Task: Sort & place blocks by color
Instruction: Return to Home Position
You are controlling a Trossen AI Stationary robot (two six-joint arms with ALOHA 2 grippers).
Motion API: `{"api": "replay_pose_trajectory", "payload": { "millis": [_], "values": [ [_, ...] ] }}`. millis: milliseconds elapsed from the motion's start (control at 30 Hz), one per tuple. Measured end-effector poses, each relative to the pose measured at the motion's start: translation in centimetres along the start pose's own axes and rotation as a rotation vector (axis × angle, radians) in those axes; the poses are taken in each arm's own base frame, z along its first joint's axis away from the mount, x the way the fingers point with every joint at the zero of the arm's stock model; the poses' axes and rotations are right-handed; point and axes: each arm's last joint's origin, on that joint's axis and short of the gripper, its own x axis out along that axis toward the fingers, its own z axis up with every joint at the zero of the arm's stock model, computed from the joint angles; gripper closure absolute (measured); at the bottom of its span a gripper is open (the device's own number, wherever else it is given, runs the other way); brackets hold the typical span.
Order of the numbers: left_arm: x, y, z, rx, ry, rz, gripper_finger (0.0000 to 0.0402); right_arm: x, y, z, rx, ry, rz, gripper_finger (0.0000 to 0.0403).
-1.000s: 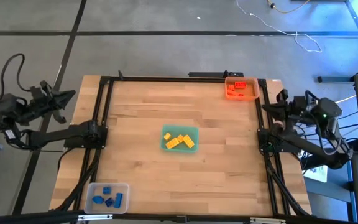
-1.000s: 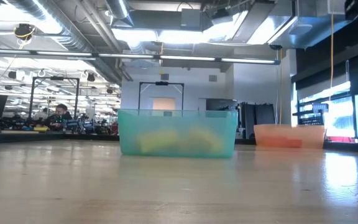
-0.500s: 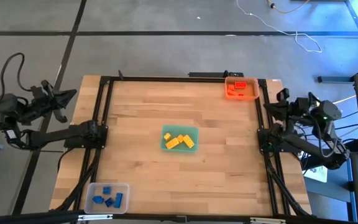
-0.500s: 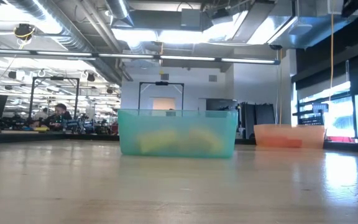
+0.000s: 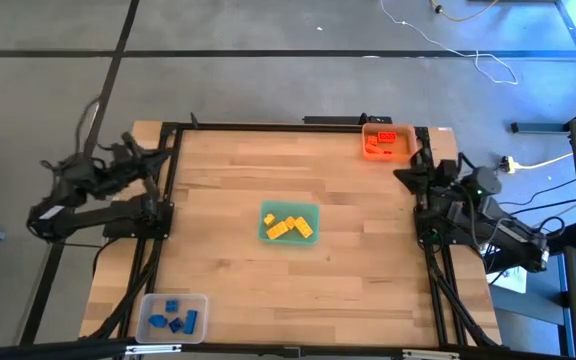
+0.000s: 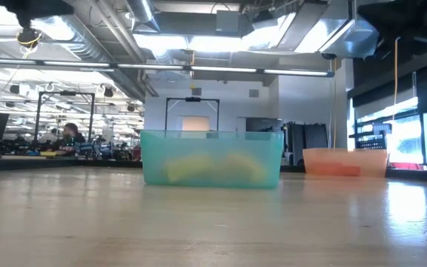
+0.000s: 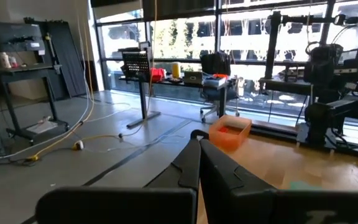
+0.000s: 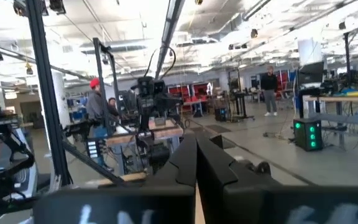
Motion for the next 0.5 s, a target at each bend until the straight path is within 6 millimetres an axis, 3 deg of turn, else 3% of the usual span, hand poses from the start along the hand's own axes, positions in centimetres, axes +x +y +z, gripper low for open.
{"api": "replay_pose_trajectory", "payload": {
  "millis": [233,500],
  "values": [
    [2.6,-1.1,-3.3,-0.004,-0.012,-0.002,0.0401,0.1,-0.5,-1.8,-0.002,0.032,0.0,0.0403],
    [4.2,-1.9,-6.0,-0.017,-0.061,-0.066,0.0401,0.1,-0.5,-2.2,-0.174,0.054,0.047,0.0403]
  ]
}}
